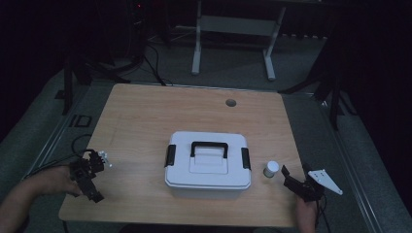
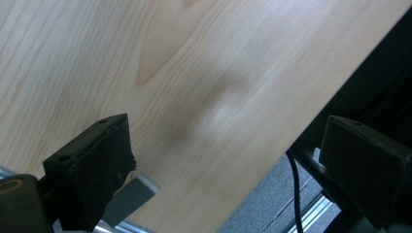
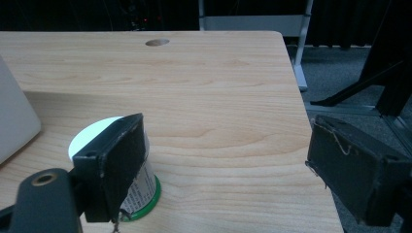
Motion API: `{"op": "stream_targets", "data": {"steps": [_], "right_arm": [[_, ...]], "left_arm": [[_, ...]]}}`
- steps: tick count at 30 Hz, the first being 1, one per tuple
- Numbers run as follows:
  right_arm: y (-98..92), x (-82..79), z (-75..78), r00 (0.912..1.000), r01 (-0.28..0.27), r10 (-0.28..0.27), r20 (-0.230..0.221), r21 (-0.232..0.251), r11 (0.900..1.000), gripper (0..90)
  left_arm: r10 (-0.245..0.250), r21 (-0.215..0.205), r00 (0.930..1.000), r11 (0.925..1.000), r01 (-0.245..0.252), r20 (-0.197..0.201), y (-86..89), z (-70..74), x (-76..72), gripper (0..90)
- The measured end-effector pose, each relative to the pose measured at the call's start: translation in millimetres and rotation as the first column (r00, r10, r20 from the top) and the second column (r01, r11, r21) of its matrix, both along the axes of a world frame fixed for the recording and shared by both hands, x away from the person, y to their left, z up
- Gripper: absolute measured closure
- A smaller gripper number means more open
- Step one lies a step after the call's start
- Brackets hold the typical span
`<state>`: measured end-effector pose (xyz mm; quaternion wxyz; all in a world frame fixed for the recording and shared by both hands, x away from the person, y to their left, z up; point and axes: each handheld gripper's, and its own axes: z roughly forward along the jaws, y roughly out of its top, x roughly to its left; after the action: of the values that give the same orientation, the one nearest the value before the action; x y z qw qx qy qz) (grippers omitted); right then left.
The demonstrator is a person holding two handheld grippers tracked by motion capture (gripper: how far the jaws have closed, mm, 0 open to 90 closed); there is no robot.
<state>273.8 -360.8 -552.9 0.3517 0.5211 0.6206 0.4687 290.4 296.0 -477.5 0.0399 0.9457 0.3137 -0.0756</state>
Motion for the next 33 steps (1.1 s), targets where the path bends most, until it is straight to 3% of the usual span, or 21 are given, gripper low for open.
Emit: {"op": "stream_targets", "data": {"steps": [4,6,12,15,19,26,28,33], "right_arm": [[0.0,0.0,0.0,1.0000,-0.001,0.001,0.000,-0.001,1.000,13.5],[0.0,0.0,0.0,1.0000,0.000,0.000,0.000,0.000,1.000,13.4],[-0.2,-0.1,0.0,1.0000,0.000,0.000,0.000,0.003,1.000,13.4],[-0.3,-0.1,0.0,1.0000,-0.001,0.001,0.000,0.003,1.000,13.4],[-0.4,0.0,0.0,1.0000,-0.002,0.002,0.001,0.004,1.000,13.4],[-0.7,0.0,-0.1,1.0000,-0.005,0.005,0.003,0.008,1.000,13.4],[-0.7,0.0,-0.1,1.0000,-0.006,0.006,0.003,0.008,1.000,13.4],[-0.6,0.0,-0.1,1.0000,-0.006,0.006,0.003,0.008,1.000,13.4]], "left_arm": [[-0.029,-0.034,0.9993,0.9990,0.030,0.024,-10.8,5.9,2.1,4.6],[-0.029,-0.030,0.9993,0.9991,0.030,0.024,-16.0,7.0,4.4,4.6],[-0.019,-0.080,0.9989,0.9965,0.023,0.043,-34.1,12.9,13.4,4.6],[-0.042,-0.096,0.9972,0.9942,0.048,0.062,-44.5,17.8,17.1,4.6],[-0.069,-0.136,0.9937,0.9874,0.081,0.088,-57.5,27.6,20.7,4.6],[-0.090,-0.172,0.9879,0.9789,0.111,0.126,-74.2,44.8,26.0,4.7],[-0.092,-0.197,0.9867,0.9733,0.118,0.134,-77.8,49.9,27.3,4.7],[-0.106,-0.215,0.9816,0.9667,0.139,0.159,-89.3,60.2,29.9,4.7]]}}
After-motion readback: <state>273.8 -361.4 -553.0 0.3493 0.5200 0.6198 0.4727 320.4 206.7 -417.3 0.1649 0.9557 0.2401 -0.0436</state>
